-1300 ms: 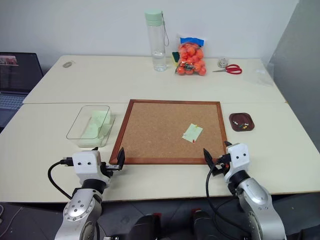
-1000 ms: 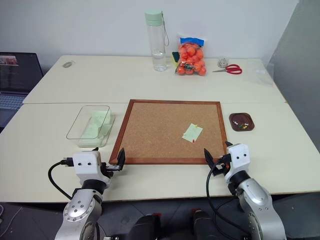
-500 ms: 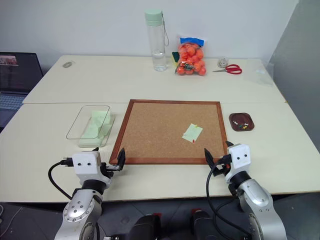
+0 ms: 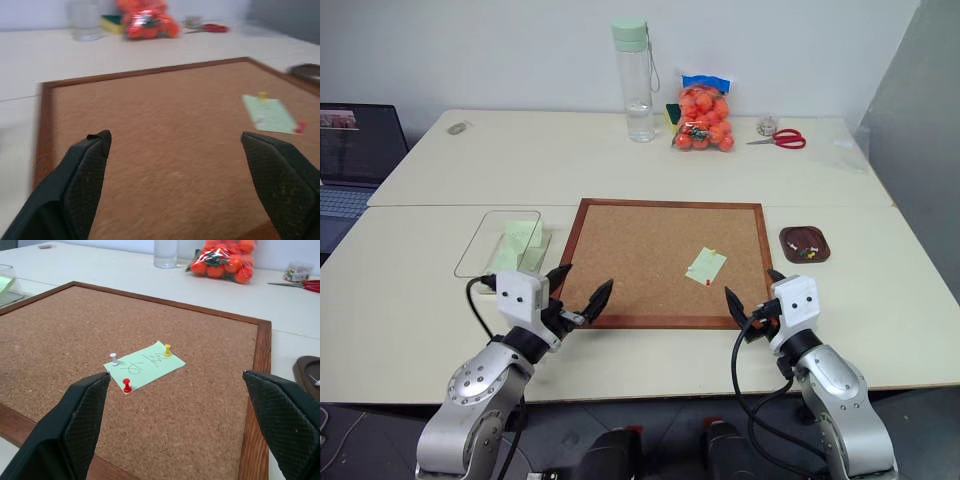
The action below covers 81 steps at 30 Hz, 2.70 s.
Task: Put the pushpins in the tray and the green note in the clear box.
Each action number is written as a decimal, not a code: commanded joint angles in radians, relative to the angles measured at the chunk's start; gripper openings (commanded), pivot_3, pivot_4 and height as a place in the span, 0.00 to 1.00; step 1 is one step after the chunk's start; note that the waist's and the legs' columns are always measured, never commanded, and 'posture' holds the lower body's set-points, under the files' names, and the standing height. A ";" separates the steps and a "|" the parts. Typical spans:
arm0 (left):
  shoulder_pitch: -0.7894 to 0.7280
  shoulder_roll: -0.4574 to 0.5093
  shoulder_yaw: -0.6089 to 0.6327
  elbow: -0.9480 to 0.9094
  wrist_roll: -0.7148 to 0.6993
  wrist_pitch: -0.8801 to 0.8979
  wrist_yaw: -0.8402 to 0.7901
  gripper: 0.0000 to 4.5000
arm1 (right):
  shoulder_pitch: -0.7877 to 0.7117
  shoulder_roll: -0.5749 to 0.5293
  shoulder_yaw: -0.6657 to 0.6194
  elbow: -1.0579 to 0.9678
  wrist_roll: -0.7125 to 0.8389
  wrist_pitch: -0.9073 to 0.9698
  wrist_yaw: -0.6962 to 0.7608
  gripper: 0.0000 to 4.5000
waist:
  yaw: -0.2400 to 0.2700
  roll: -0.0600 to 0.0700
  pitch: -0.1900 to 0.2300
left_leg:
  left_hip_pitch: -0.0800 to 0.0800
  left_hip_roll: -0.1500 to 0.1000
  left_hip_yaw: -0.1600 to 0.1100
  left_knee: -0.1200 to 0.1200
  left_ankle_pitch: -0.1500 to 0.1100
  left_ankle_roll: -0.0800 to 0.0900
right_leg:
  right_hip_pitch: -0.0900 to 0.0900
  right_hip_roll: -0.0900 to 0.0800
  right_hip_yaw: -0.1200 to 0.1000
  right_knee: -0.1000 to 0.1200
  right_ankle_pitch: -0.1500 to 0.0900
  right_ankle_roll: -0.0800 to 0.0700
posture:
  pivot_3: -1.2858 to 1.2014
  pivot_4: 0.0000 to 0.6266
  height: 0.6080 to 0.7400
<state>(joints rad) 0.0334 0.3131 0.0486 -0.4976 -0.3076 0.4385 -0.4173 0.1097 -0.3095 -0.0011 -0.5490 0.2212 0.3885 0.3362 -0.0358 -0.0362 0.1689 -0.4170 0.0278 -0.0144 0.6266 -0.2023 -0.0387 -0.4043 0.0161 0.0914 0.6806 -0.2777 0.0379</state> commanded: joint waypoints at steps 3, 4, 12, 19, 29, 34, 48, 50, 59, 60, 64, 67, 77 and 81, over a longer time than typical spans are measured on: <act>-0.170 0.083 -0.044 0.122 -0.069 0.004 -0.194 0.69 | -0.098 -0.036 -0.024 0.047 0.057 0.014 0.070 1.00 | 0.000 0.000 0.000 | 0.000 -0.001 0.000 0.001 0.000 0.000 | 0.000 0.000 0.000 0.000 0.000 0.001 | 0.52 0.24 1.00; -0.192 0.093 -0.055 0.144 -0.071 -0.001 -0.221 0.66 | -0.111 -0.042 -0.026 0.059 0.064 0.018 0.078 1.00 | 0.000 0.000 0.000 | 0.000 -0.001 0.000 0.001 0.000 0.000 | 0.000 0.000 0.000 0.000 0.001 0.001 | 0.52 0.24 1.00; -0.309 0.143 -0.154 0.315 -0.044 -0.095 -0.441 0.31 | -0.200 -0.080 0.008 0.142 0.106 0.078 0.169 1.00 | 0.000 0.000 0.000 | 0.000 -0.001 -0.001 0.000 0.000 0.000 | 0.000 0.001 -0.001 0.000 0.000 0.000 | 0.52 0.24 1.00; -0.396 0.146 -0.159 0.470 -0.012 -0.195 -0.510 0.00 | -0.281 -0.076 0.033 0.206 0.077 0.056 0.189 1.00 | 0.000 0.000 0.000 | 0.000 -0.001 -0.001 0.000 0.000 0.000 | 0.000 0.001 -0.001 0.000 0.001 0.000 | 0.52 0.24 1.00; -0.484 0.045 -0.198 0.717 0.083 -0.328 -0.470 0.00 | -0.413 -0.013 0.043 0.420 0.000 -0.009 0.122 1.00 | 0.001 0.000 0.000 | -0.001 -0.001 -0.001 0.001 0.000 0.000 | 0.000 0.001 -0.001 0.000 0.001 0.001 | 0.52 0.24 1.00; -0.507 0.005 -0.211 0.876 0.136 -0.404 -0.459 0.00 | -0.484 0.014 0.040 0.528 -0.020 -0.047 0.112 1.00 | 0.000 0.000 0.000 | -0.001 -0.001 0.000 0.001 0.000 0.000 | 0.000 0.001 -0.001 0.001 0.001 0.001 | 0.52 0.24 1.00; -0.508 -0.019 -0.239 1.053 0.204 -0.485 -0.465 0.00 | -0.580 0.049 0.062 0.715 -0.065 -0.094 0.123 0.92 | 0.001 0.011 -0.008 | 0.007 -0.002 0.000 0.002 0.000 0.000 | 0.009 0.001 0.000 0.000 0.002 0.003 | 0.52 0.24 1.00; -0.510 -0.019 -0.238 1.055 0.204 -0.485 -0.463 0.00 | -0.589 0.056 0.060 0.741 -0.066 -0.095 0.124 0.86 | 0.000 0.011 -0.008 | 0.009 -0.003 0.000 0.002 0.000 0.000 | 0.011 0.001 0.000 -0.001 0.002 0.003 | 0.52 0.24 1.00; -0.508 -0.026 -0.239 1.005 0.196 -0.454 -0.467 0.00 | -0.623 0.090 0.069 0.818 -0.081 -0.107 0.134 0.45 | -0.001 0.011 -0.008 | 0.014 -0.002 0.000 0.001 0.000 0.000 | 0.016 0.001 0.000 -0.001 0.002 0.003 | 0.52 0.24 1.00; -0.508 -0.026 -0.239 1.003 0.197 -0.453 -0.467 0.00 | -0.625 0.095 0.066 0.828 -0.077 -0.110 0.140 0.43 | -0.001 0.011 -0.008 | 0.014 -0.003 0.000 0.001 0.000 0.000 | 0.016 0.001 0.000 -0.001 0.002 0.003 | 0.52 0.24 1.00; -0.508 -0.022 -0.235 1.001 0.198 -0.451 -0.470 0.00 | -0.639 0.113 0.052 0.863 -0.071 -0.127 0.139 0.25 | -0.001 0.011 -0.008 | 0.014 -0.002 0.000 0.000 0.000 0.000 | 0.016 0.001 0.000 -0.001 0.002 0.003 | 0.52 0.24 1.00; -0.509 -0.021 -0.234 1.000 0.200 -0.449 -0.470 0.00 | -0.646 0.115 0.048 0.884 -0.076 -0.136 0.141 0.11 | -0.002 0.011 -0.008 | 0.014 -0.002 0.000 0.000 0.000 0.000 | 0.016 0.001 0.000 -0.001 0.002 0.003 | 0.52 0.24 1.00; -0.517 -0.026 -0.232 0.992 0.200 -0.445 -0.467 0.00 | -0.653 0.124 0.036 0.889 -0.070 -0.183 0.138 0.02 | -0.003 0.011 -0.008 | 0.014 -0.002 0.000 0.000 0.000 0.000 | 0.016 0.001 0.000 -0.001 0.002 0.003 | 0.52 0.24 1.00; -0.518 -0.025 -0.232 0.995 0.201 -0.447 -0.468 0.00 | -0.638 0.132 0.022 0.841 -0.041 -0.203 0.153 0.10 | -0.003 0.012 -0.008 | 0.014 -0.002 0.000 0.000 0.000 0.000 | 0.016 0.001 0.000 -0.001 0.002 0.003 | 0.52 0.24 1.00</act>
<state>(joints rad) -0.5028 0.2920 -0.1623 0.4775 -0.1312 -0.0270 -0.8847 -0.5227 -0.1834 0.0502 0.3583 0.1454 0.2194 0.4767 -0.0386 -0.0246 0.1610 -0.4031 0.0256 -0.0146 0.6266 -0.2024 -0.0382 -0.3887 0.0168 0.0917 0.6792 -0.2760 0.0404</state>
